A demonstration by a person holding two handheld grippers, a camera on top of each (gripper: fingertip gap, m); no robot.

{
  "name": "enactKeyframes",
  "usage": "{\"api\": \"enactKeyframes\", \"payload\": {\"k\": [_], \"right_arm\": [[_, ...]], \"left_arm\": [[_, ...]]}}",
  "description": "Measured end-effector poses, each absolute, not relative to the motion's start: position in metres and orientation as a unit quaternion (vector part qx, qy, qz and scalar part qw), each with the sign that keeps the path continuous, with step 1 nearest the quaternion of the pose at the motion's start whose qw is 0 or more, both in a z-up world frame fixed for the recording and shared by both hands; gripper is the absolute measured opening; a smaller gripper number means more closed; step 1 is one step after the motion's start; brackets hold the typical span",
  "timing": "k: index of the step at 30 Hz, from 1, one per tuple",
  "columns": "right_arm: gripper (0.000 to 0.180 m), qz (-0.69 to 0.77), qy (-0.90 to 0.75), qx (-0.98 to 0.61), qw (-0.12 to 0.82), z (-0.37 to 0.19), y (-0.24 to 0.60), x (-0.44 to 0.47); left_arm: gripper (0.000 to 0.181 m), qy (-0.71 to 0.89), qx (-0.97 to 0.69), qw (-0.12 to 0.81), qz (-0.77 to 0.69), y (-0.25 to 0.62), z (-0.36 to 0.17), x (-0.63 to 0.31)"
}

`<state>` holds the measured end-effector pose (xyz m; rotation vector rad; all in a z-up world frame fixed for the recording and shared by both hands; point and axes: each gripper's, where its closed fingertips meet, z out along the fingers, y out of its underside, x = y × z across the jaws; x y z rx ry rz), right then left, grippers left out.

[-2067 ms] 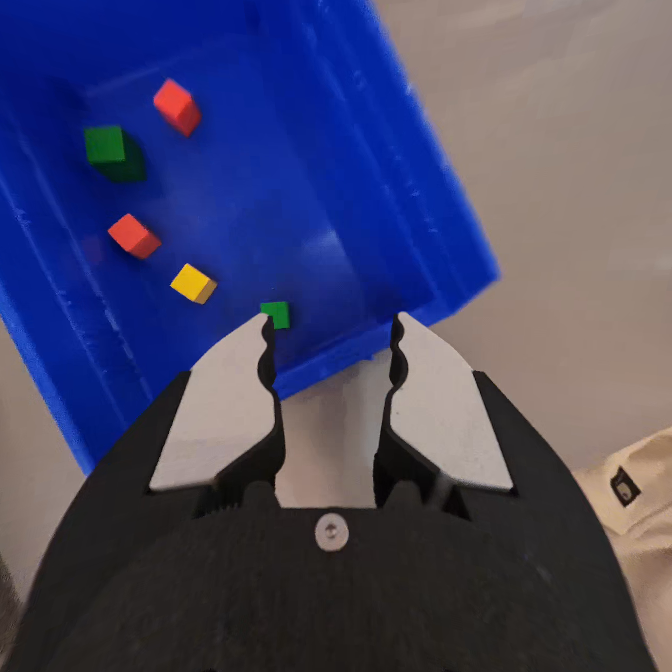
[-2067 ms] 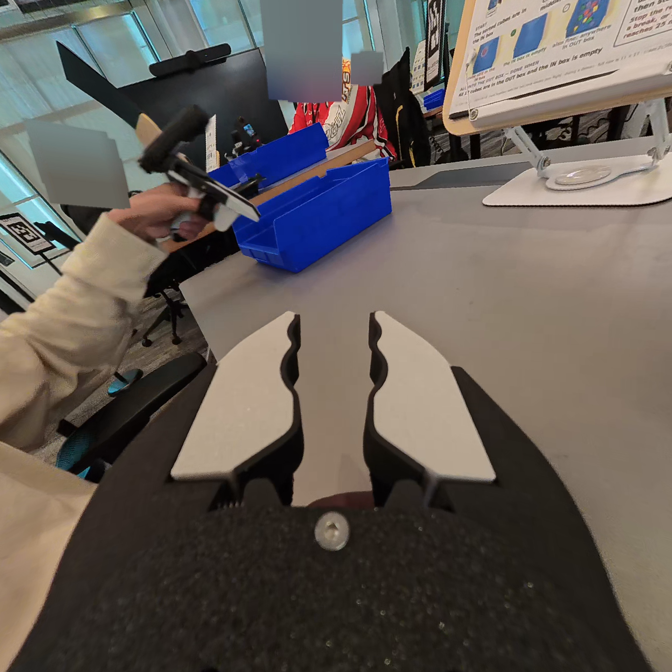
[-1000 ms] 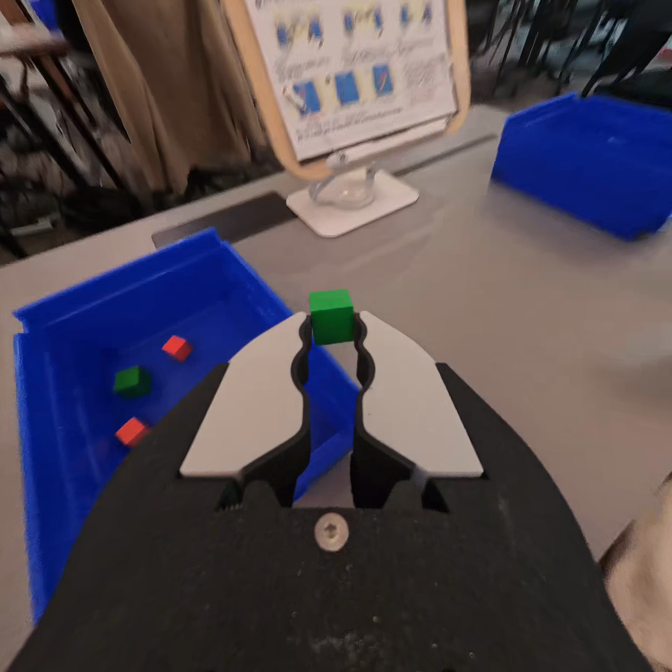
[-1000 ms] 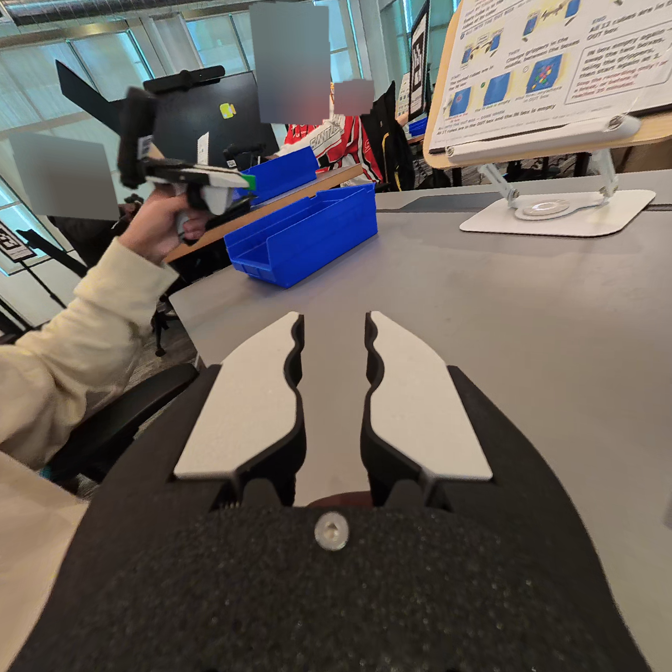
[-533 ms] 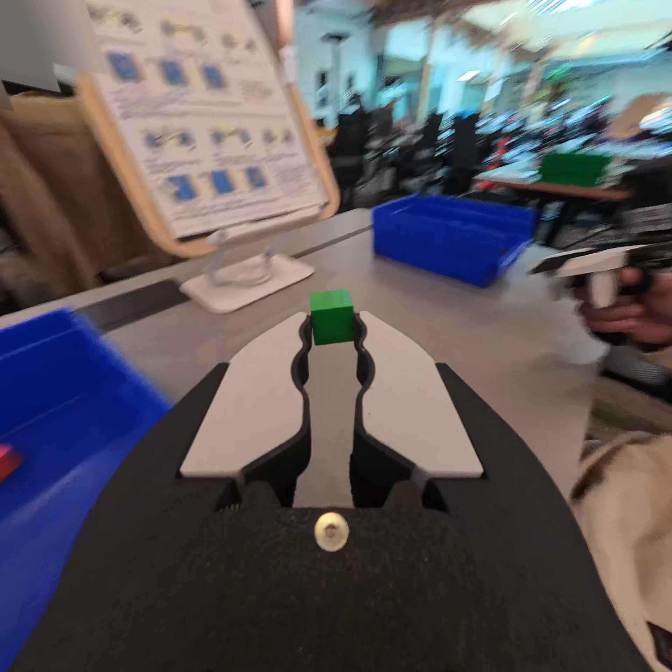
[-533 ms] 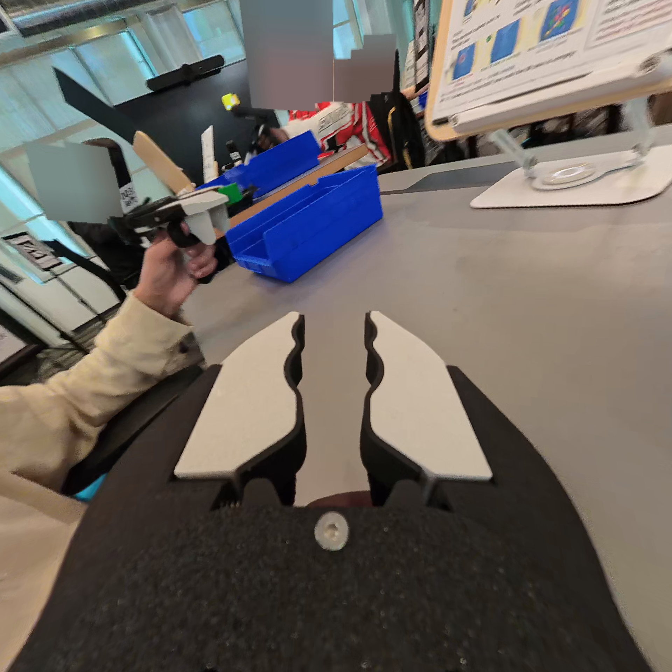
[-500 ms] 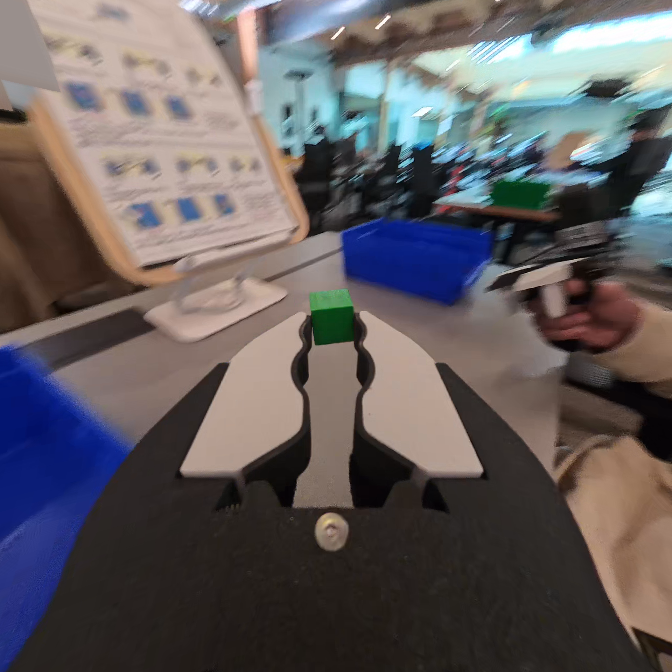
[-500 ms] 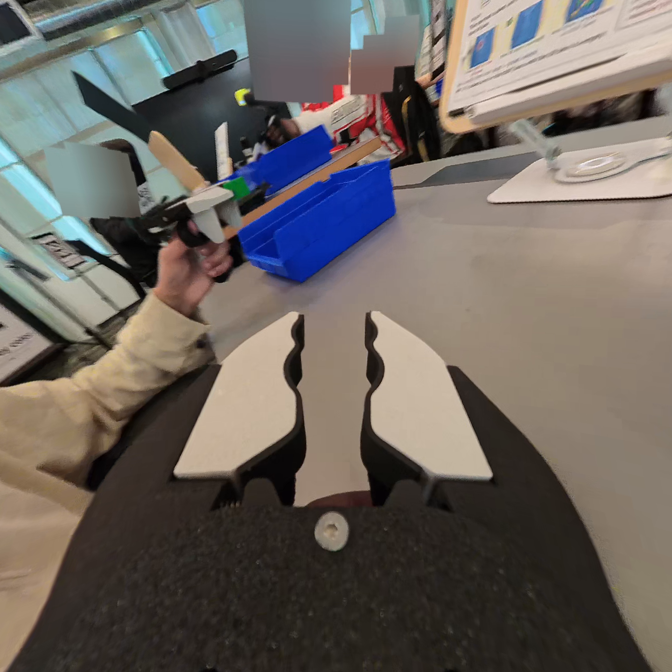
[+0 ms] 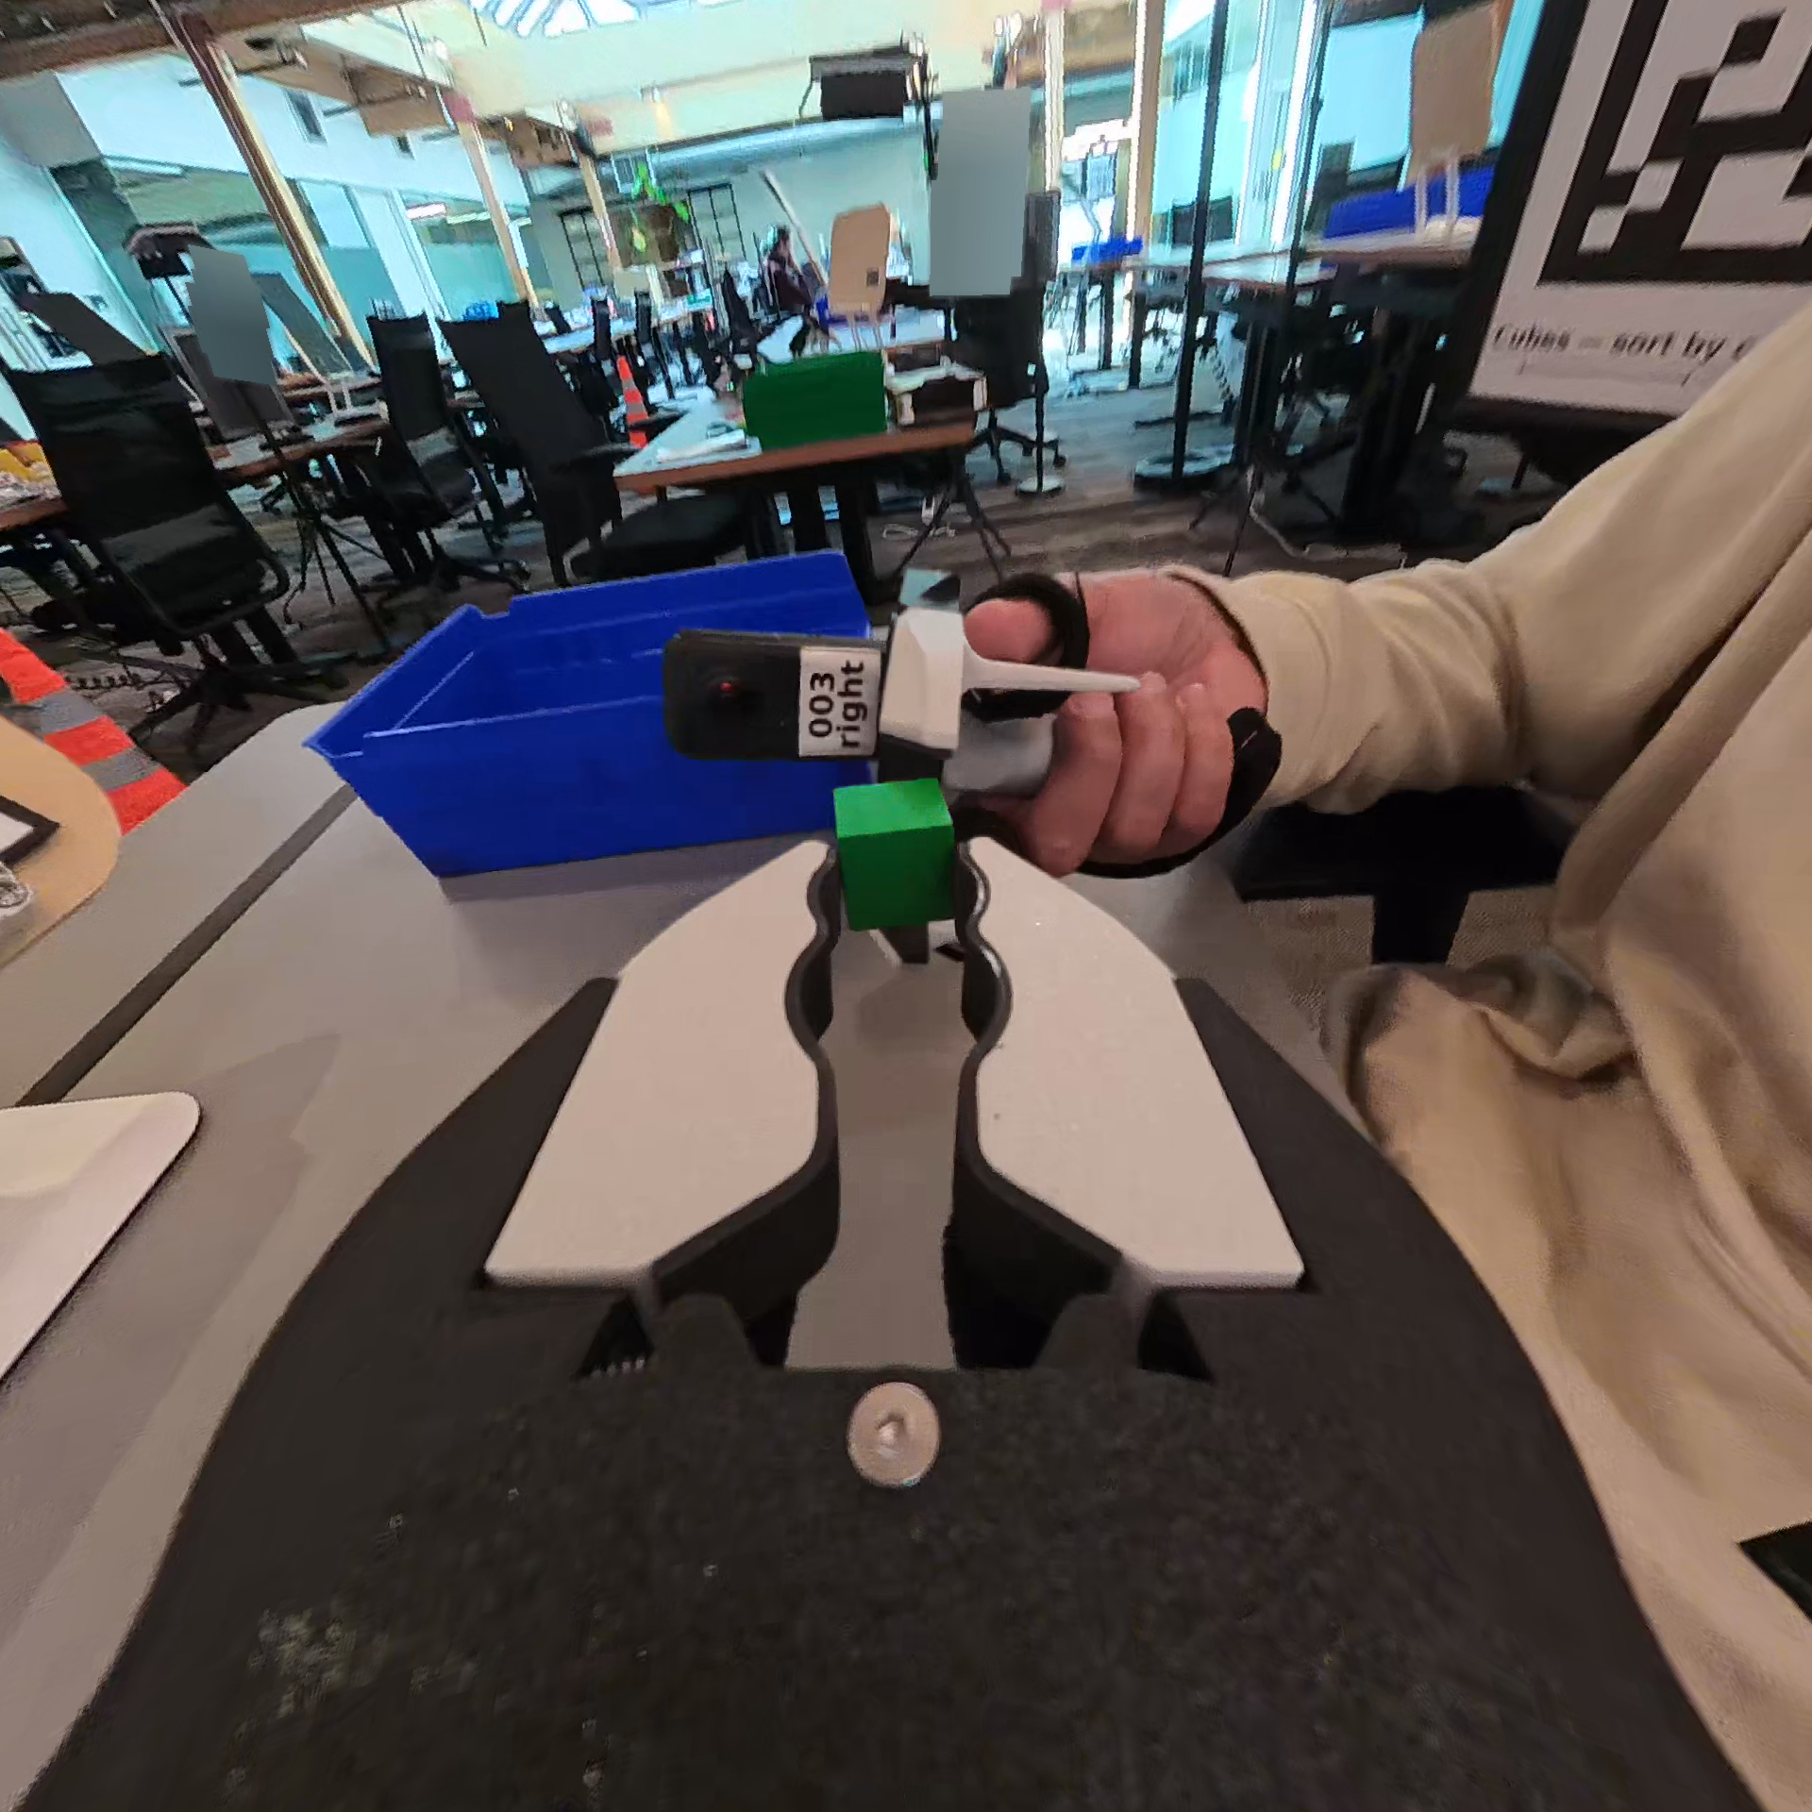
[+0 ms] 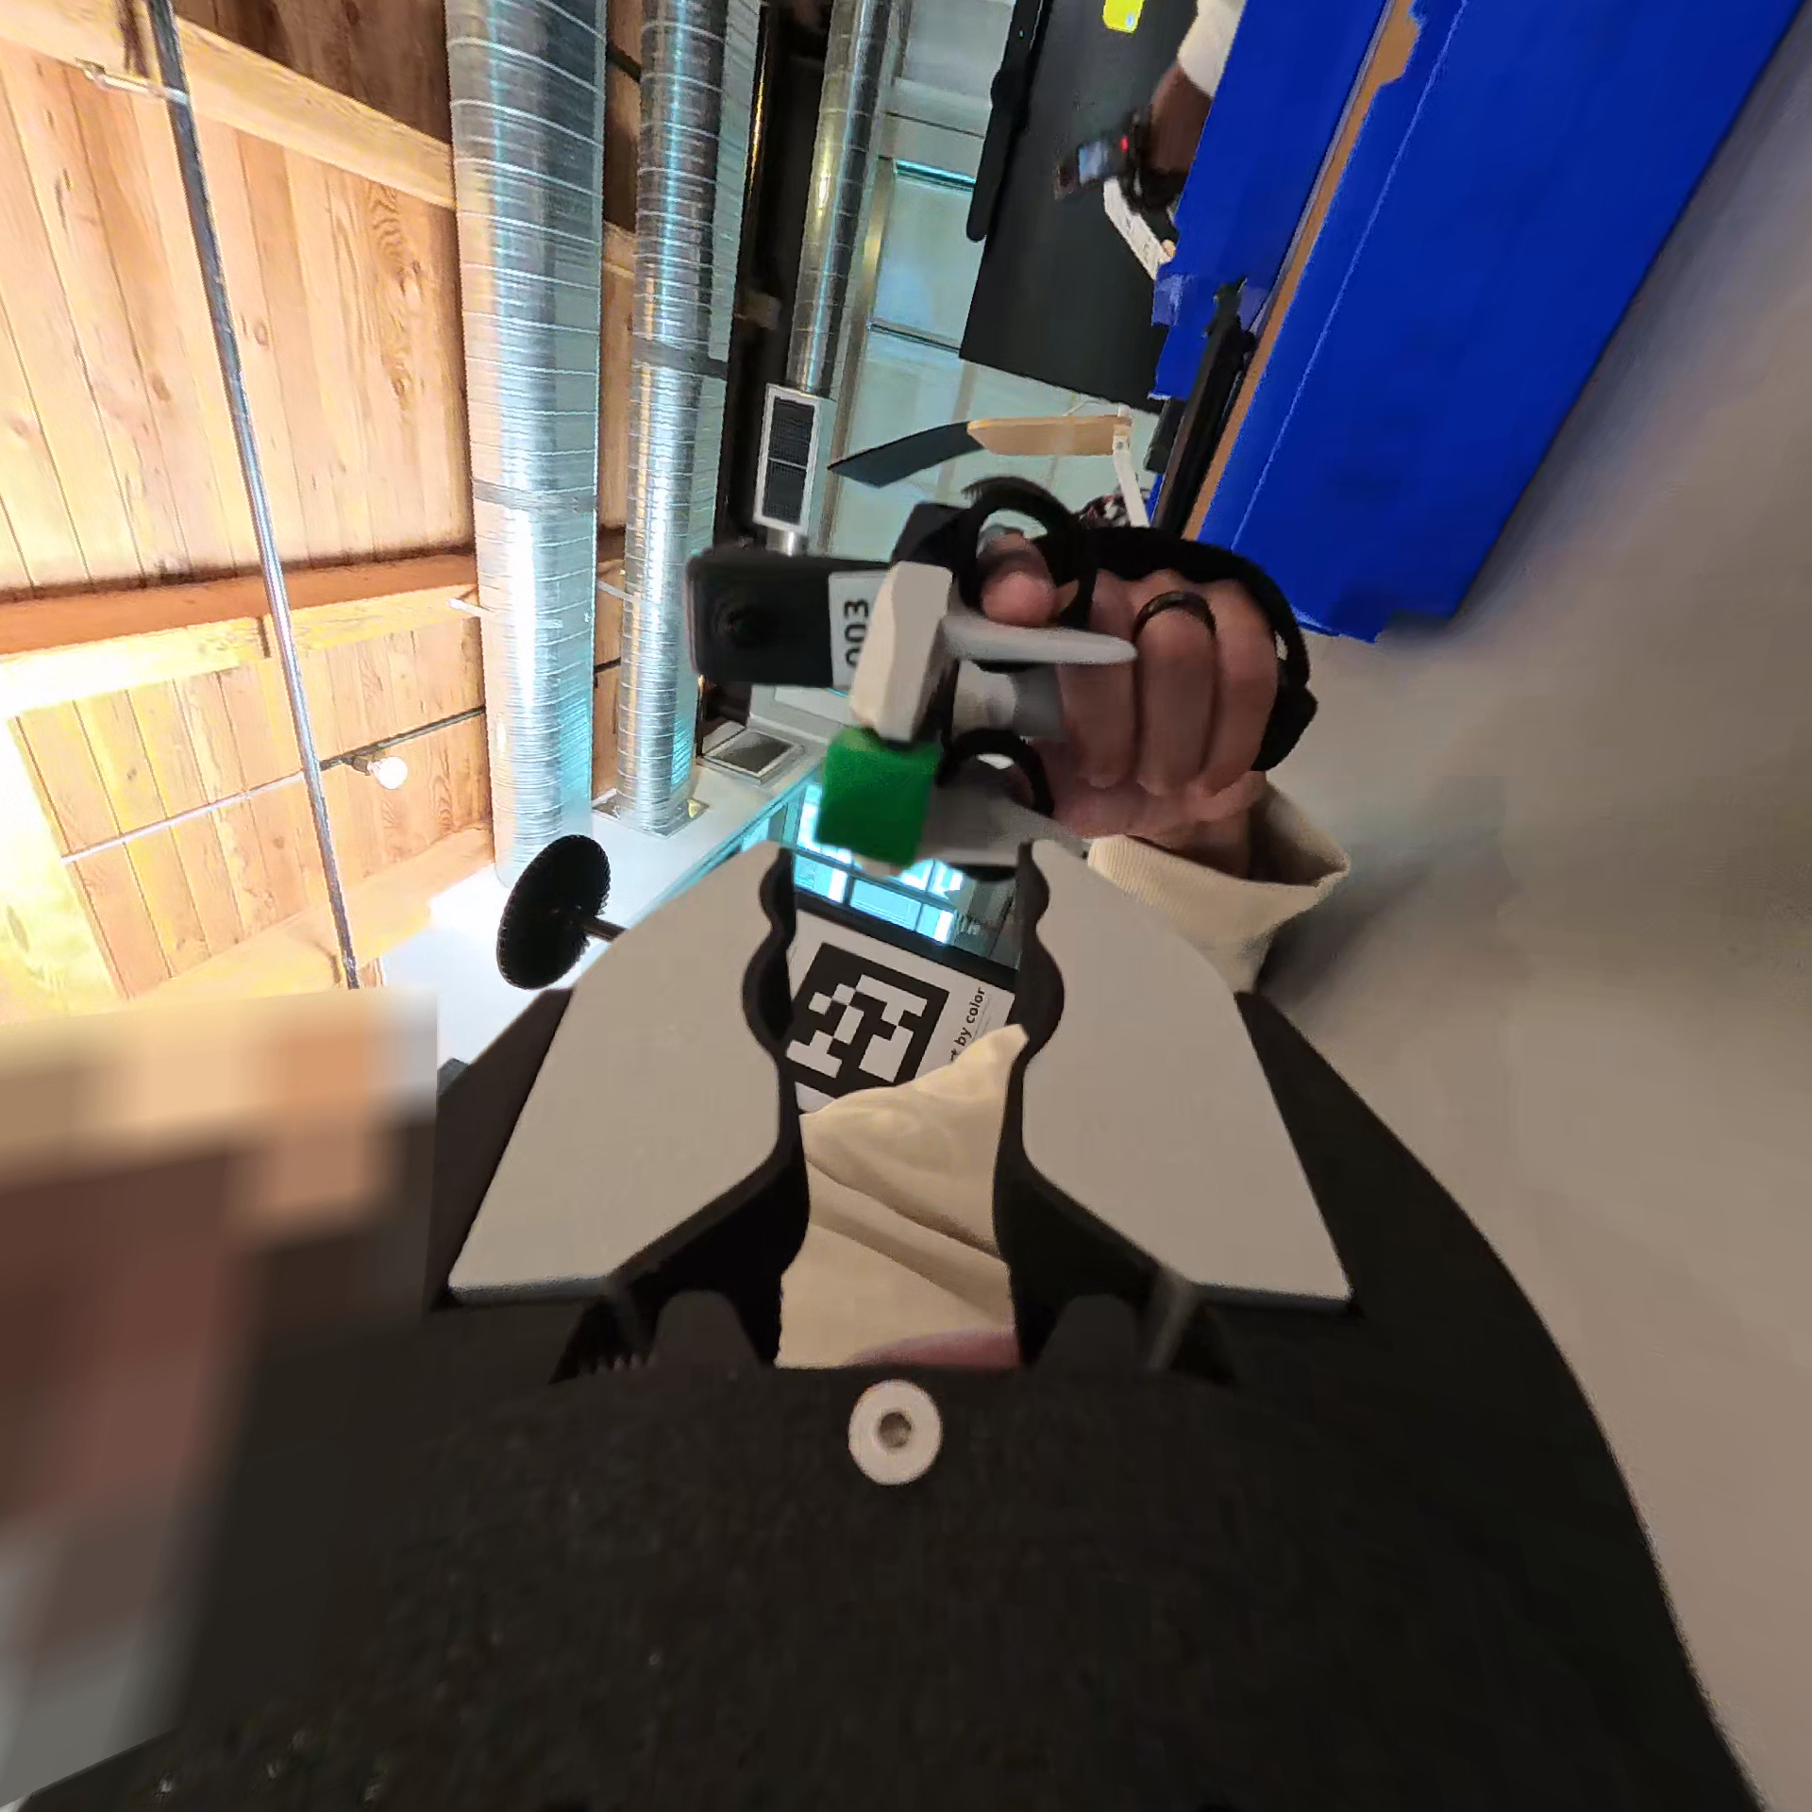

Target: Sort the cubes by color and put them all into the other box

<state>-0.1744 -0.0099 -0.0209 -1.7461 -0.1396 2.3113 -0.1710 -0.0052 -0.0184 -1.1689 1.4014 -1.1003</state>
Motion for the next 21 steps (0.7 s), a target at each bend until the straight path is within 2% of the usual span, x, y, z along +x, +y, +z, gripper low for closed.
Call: {"api": "enactKeyframes", "payload": {"k": [4, 6, 10, 11, 13, 14, 18, 21], "right_arm": [[0.040, 0.792, -0.046, -0.598, 0.111, -0.032, -0.008, -0.177], [0.023, 0.785, -0.056, -0.606, 0.119, -0.039, -0.008, -0.178], [0.022, 0.774, -0.055, -0.615, 0.137, -0.045, -0.003, -0.173], [0.022, 0.772, -0.057, -0.614, 0.151, -0.043, -0.002, -0.169], [0.022, 0.768, -0.067, -0.612, 0.176, -0.037, -0.003, -0.158], [0.022, 0.759, -0.077, -0.616, 0.196, -0.036, -0.004, -0.153], [0.022, 0.648, -0.148, -0.674, 0.321, -0.057, -0.013, -0.133], [0.022, 0.545, -0.175, -0.712, 0.407, -0.081, -0.018, -0.116]], "left_arm": [[0.021, 0.606, -0.494, 0.472, -0.408, -0.005, -0.044, -0.162], [0.021, 0.609, -0.497, 0.477, -0.394, -0.003, -0.048, -0.161], [0.025, 0.596, -0.520, 0.493, -0.362, -0.001, -0.049, -0.165], [0.028, 0.590, -0.526, 0.497, -0.357, -0.004, -0.047, -0.170], [0.049, 0.553, -0.553, 0.519, -0.346, -0.005, -0.039, -0.184], [0.050, 0.523, -0.573, 0.530, -0.344, -0.005, -0.035, -0.193], [0.076, 0.341, -0.688, 0.537, -0.350, 0.004, -0.044, -0.244], [0.082, 0.263, -0.724, 0.515, -0.376, -0.004, -0.067, -0.270]]}}
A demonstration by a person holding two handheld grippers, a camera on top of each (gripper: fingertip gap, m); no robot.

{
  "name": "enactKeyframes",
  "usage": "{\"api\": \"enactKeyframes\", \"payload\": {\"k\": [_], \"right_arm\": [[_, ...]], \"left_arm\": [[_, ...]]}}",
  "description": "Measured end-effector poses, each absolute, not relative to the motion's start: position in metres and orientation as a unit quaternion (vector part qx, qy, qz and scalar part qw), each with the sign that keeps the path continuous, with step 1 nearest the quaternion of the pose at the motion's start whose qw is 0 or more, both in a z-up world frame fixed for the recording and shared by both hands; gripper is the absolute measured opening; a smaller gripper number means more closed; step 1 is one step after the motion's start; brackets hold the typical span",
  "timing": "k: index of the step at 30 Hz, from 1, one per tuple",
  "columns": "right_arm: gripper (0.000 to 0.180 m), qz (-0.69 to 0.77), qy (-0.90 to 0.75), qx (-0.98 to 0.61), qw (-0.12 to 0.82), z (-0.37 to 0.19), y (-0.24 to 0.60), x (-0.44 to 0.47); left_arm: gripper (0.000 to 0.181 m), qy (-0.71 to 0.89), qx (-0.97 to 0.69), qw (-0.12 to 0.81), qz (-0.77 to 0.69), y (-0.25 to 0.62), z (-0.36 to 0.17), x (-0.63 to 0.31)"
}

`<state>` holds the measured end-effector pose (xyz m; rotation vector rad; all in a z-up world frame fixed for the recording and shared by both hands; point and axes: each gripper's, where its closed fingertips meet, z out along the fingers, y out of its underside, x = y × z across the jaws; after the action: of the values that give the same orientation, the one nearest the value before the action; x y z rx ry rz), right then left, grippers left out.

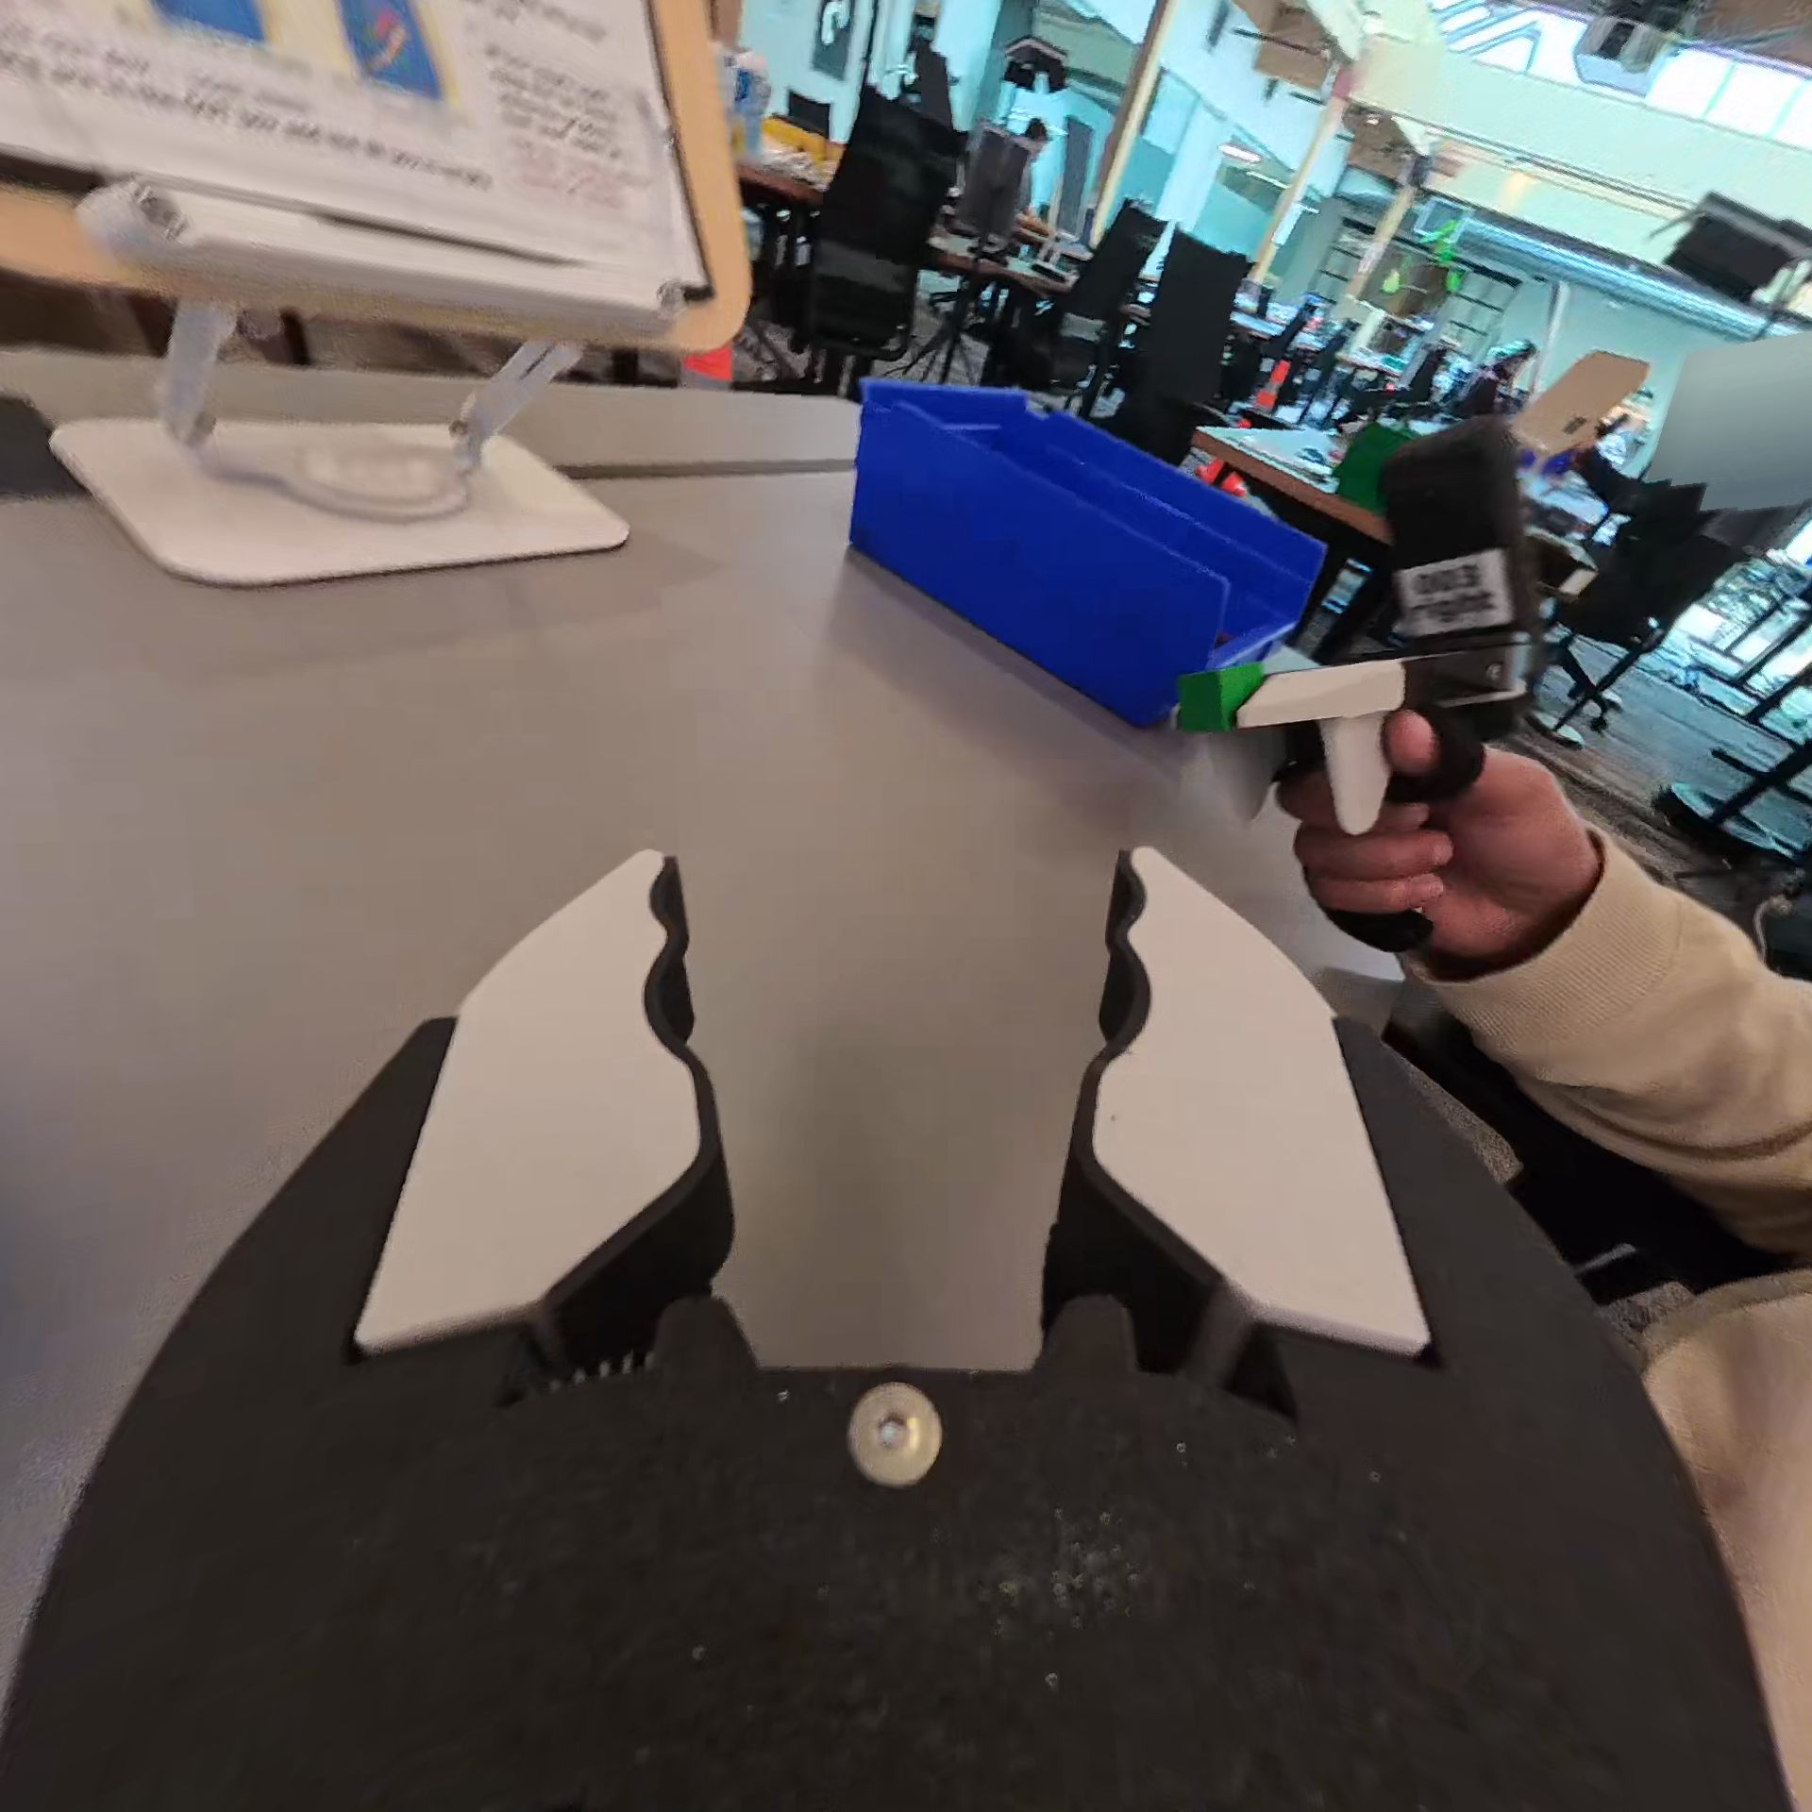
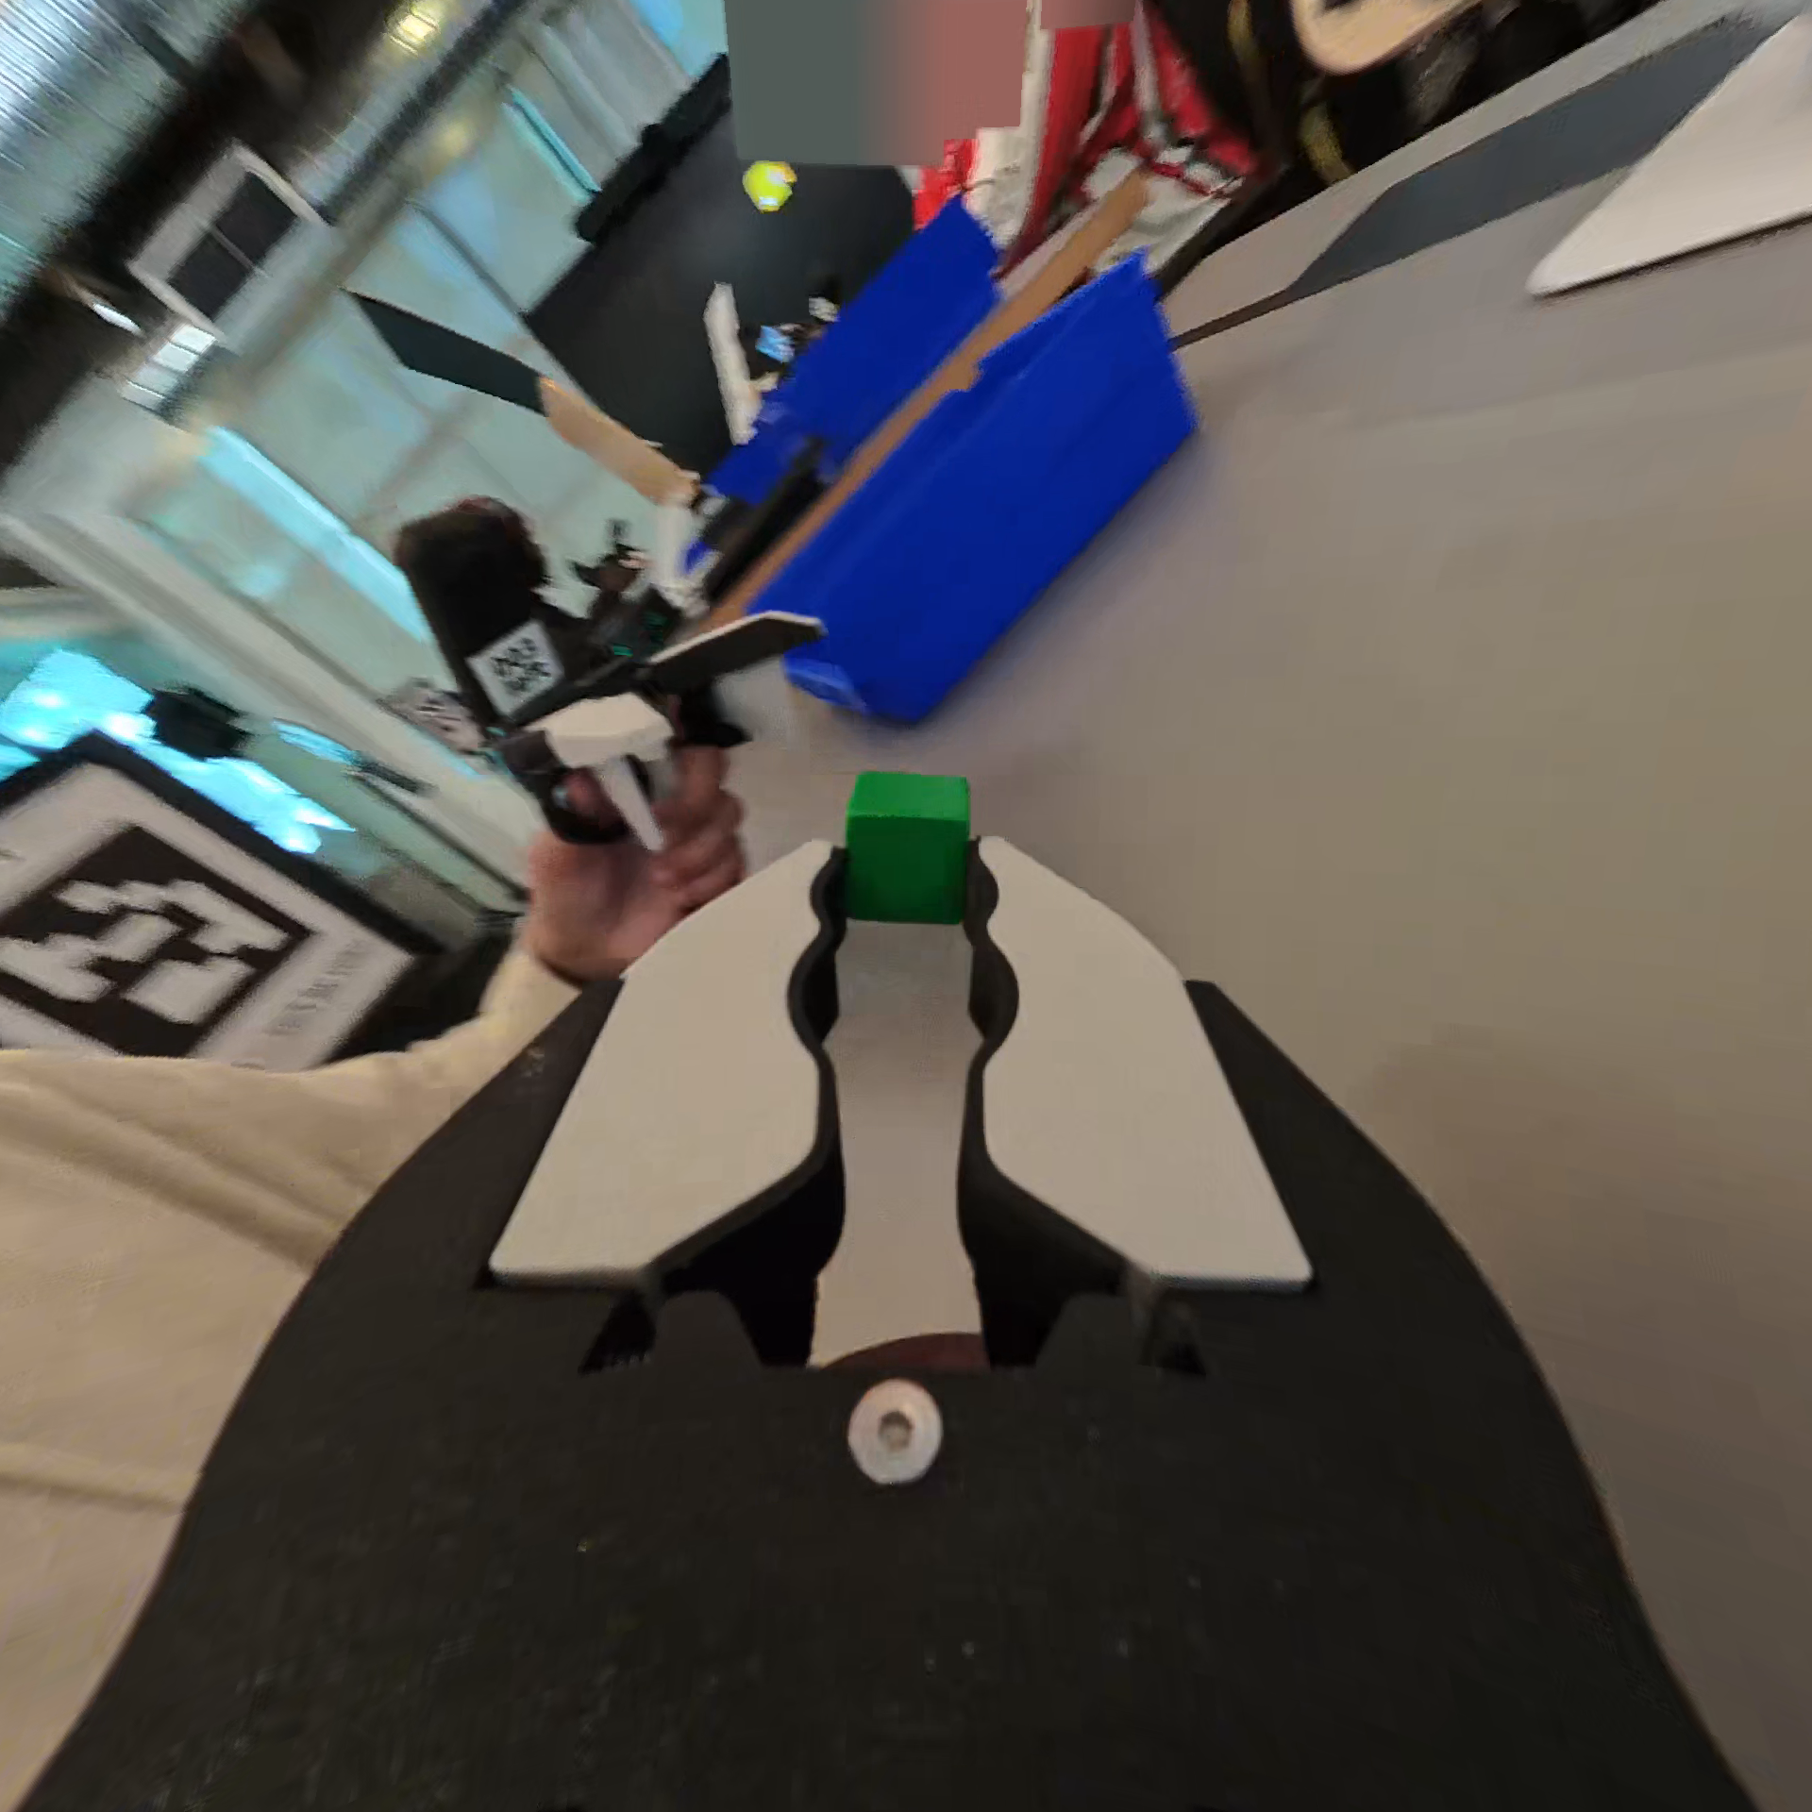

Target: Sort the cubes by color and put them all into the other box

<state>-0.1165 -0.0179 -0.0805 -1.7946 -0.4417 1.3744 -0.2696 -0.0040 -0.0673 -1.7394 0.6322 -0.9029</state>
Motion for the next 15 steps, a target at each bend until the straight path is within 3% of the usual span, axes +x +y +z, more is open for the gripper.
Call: {"api": "enactKeyframes", "payload": {"k": [5, 10, 13, 15], "right_arm": [[0.023, 0.471, -0.197, -0.721, 0.469, -0.080, -0.023, -0.102], [0.022, 0.286, -0.228, -0.746, 0.556, -0.021, -0.001, -0.007], [0.022, 0.140, -0.222, -0.826, 0.499, -0.023, 0.035, 0.092], [0.023, 0.120, -0.274, -0.852, 0.430, -0.046, 0.062, 0.119]], "left_arm": [[0.079, 0.250, -0.738, 0.500, -0.379, -0.012, -0.086, -0.282], [0.075, 0.282, -0.730, 0.507, -0.363, -0.018, -0.082, -0.278], [0.073, 0.295, -0.729, 0.517, -0.337, -0.016, -0.083, -0.278], [0.073, 0.299, -0.728, 0.511, -0.346, -0.016, -0.083, -0.273]]}}
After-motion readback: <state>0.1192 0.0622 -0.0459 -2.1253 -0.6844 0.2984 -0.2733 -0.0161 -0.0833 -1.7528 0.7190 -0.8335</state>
